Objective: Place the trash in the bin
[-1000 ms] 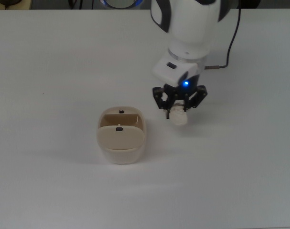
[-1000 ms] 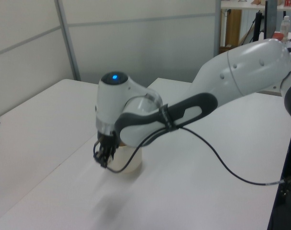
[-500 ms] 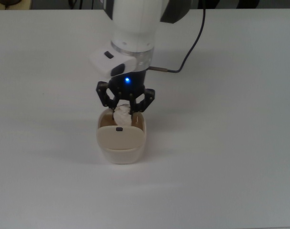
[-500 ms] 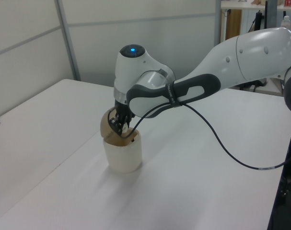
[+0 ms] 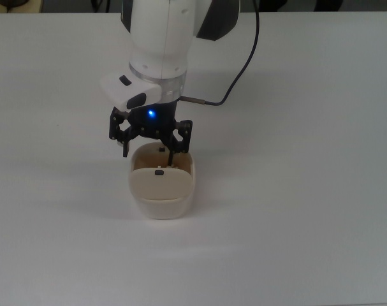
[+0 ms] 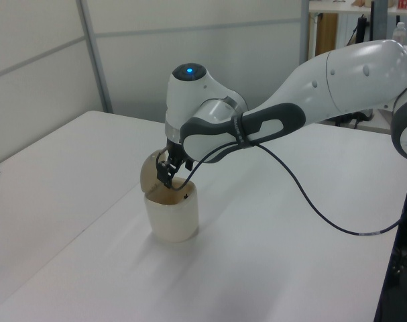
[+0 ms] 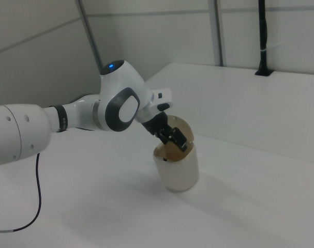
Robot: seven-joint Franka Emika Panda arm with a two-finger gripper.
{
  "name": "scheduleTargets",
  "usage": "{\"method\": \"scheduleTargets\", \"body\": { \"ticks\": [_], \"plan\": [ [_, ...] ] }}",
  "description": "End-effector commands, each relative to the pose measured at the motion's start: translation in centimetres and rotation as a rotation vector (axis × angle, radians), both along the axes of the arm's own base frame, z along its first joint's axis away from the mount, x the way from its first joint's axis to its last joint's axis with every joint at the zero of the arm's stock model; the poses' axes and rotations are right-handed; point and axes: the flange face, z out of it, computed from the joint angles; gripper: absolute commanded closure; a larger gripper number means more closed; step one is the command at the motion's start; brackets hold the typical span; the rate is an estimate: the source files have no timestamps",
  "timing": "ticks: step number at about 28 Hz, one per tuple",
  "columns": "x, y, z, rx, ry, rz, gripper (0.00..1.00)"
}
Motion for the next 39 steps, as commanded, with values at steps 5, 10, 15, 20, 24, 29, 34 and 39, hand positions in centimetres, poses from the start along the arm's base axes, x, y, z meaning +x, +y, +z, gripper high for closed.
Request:
{"method": "scheduleTargets", "body": {
  "ticks": [5, 10, 15, 20, 24, 29, 34, 39],
  "plan": [
    [-3.2, -2.7, 5.3, 0.016, 0.101, 0.021, 0.0],
    [-6.7, -5.3, 9.3, 0.068, 0.194, 0.059, 0.0],
    [-9.9, -7.1, 12.5, 0.104, 0.256, 0.079, 0.0],
    [-12.0, -7.8, 14.4, 0.122, 0.289, 0.065, 0.0],
    [-12.9, -7.6, 14.9, 0.129, 0.323, 0.065, 0.0],
    [-14.0, -7.5, 16.3, 0.136, 0.304, 0.073, 0.0],
    [-14.4, -7.0, 15.8, 0.14, 0.309, 0.082, 0.0],
    [-14.3, -6.9, 15.4, 0.137, 0.31, 0.086, 0.0]
  ]
}}
